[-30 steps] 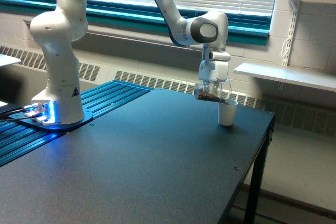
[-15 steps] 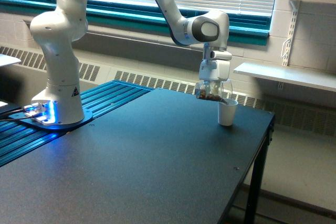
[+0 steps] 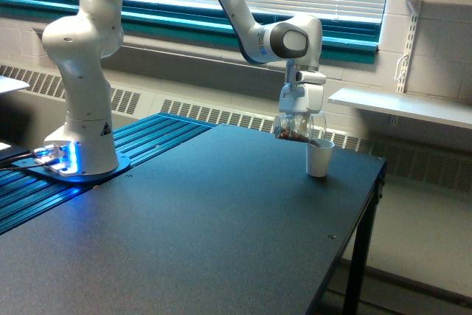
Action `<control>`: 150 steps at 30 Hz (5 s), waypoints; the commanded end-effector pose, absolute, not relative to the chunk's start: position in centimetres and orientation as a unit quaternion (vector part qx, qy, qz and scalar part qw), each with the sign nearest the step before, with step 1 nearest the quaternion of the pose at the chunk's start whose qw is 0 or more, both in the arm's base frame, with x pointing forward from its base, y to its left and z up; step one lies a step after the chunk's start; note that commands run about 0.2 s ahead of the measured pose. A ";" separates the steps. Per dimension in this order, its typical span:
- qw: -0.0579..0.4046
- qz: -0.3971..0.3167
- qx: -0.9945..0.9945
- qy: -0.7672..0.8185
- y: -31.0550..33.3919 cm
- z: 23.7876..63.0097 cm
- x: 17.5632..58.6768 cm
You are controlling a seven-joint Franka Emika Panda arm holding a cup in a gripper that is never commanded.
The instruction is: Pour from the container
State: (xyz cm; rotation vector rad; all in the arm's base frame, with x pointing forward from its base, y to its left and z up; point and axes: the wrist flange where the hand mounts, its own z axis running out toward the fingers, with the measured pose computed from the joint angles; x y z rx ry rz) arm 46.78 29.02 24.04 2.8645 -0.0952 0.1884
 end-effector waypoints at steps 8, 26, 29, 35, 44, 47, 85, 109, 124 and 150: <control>0.144 0.064 0.987 -0.012 29.7 24.1 46.7; 0.156 0.060 0.986 0.007 30.2 23.9 46.5; 0.157 0.059 0.986 0.009 30.3 23.9 46.6; 0.158 0.059 0.986 0.012 30.4 23.9 46.7; 0.160 0.059 0.985 0.016 30.6 24.1 46.9; 0.160 0.059 0.985 0.016 30.6 24.2 47.0; 0.163 0.042 0.985 0.022 30.5 24.3 47.3; 0.162 0.023 0.986 0.024 30.6 24.7 47.9; 0.164 0.007 0.986 0.022 30.6 24.7 48.5; 0.157 -0.010 0.987 0.031 31.6 25.4 49.7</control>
